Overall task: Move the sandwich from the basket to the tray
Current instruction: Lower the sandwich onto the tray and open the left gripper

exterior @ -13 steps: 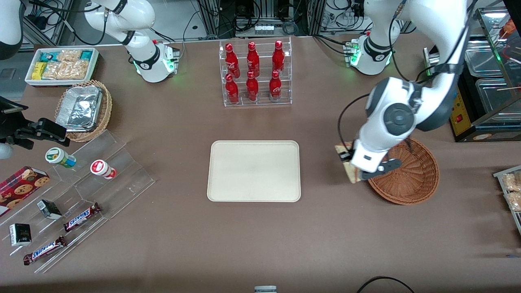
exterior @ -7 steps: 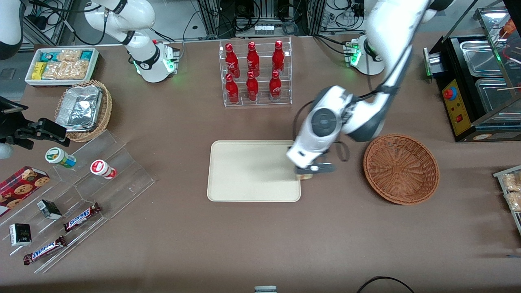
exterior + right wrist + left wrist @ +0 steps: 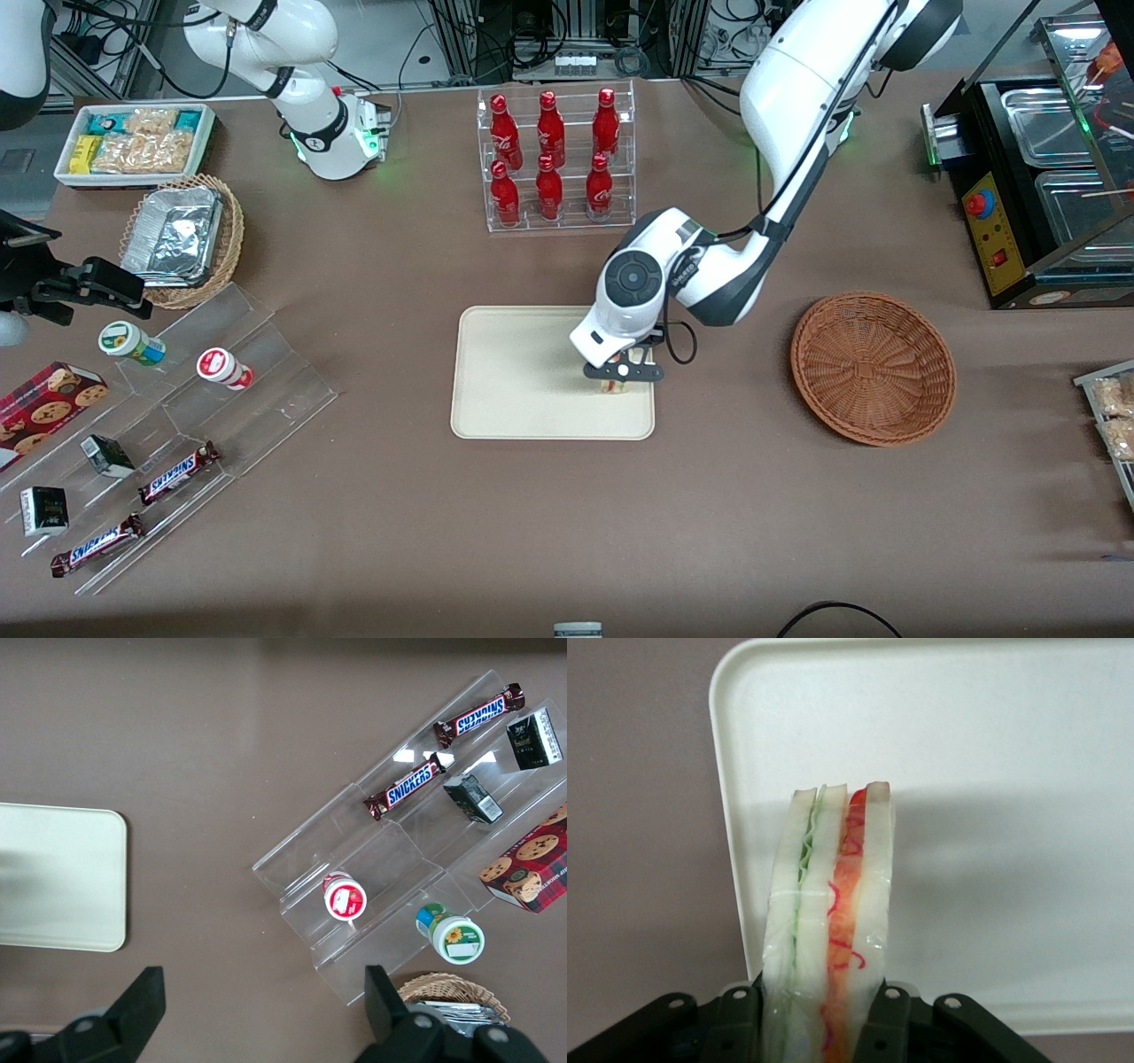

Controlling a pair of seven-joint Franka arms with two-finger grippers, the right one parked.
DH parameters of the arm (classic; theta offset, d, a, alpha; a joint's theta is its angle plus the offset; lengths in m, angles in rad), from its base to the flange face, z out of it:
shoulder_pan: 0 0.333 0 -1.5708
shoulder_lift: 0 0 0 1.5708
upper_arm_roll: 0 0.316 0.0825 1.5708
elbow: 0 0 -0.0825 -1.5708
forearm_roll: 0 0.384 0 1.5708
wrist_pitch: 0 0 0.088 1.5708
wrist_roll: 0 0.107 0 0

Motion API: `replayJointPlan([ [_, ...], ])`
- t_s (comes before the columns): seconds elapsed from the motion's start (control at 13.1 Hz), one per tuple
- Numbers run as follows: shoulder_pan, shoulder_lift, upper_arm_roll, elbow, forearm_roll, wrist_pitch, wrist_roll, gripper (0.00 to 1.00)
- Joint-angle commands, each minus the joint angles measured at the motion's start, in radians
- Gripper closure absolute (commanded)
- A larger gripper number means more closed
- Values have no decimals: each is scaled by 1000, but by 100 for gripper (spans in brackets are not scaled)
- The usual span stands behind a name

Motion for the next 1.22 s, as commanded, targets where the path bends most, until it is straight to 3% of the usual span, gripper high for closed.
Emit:
replayJointPlan([
  [0.0,3,30,1,32,19,35,-65,62],
  [0.61,-5,72,30,41,57,78,-67,56],
  [0.84,1,62,30,49,54,78,-69,10],
  [0.99,14,18,33,57,56,30,-81,1],
  [1.15,69,-80,47,47,54,-84,-66,0],
])
